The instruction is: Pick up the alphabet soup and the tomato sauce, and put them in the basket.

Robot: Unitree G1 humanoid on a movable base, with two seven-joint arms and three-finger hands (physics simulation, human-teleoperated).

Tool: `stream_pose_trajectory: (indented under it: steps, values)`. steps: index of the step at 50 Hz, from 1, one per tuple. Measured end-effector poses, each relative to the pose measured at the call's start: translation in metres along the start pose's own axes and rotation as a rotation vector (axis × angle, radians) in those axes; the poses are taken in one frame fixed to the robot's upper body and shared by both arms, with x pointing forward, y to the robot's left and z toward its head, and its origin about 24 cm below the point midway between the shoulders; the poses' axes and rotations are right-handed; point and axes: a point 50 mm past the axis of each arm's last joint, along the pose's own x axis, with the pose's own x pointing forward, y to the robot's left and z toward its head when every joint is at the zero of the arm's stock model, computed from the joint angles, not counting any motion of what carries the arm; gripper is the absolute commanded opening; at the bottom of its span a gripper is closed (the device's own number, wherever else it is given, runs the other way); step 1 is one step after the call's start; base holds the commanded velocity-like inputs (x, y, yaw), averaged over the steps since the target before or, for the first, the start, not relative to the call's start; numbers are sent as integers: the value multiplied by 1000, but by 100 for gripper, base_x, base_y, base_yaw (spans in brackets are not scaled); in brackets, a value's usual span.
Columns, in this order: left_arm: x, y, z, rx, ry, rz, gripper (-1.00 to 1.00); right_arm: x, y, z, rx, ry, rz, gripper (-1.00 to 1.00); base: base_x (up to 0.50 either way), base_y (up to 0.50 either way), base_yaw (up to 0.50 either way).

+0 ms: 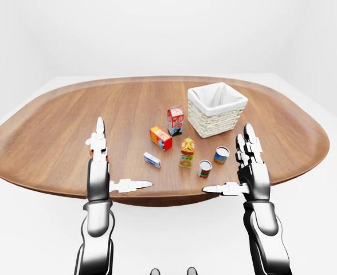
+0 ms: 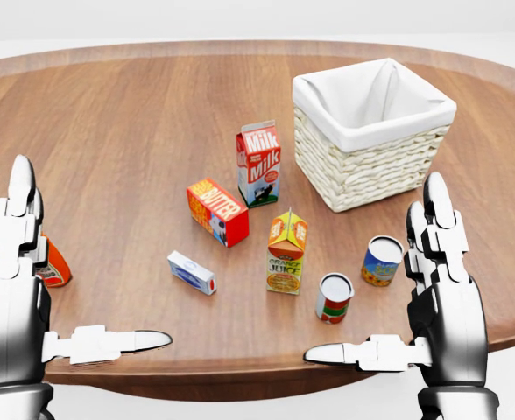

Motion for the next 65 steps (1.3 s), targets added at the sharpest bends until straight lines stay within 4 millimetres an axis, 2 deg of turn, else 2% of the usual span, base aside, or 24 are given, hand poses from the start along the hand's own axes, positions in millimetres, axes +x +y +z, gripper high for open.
stream_pose_trajectory:
  steps: [65]
  values:
    - [0, -1, 0, -11, 0, -5, 100, 1, -1, 1, -2, -7, -6, 100, 26, 0, 0]
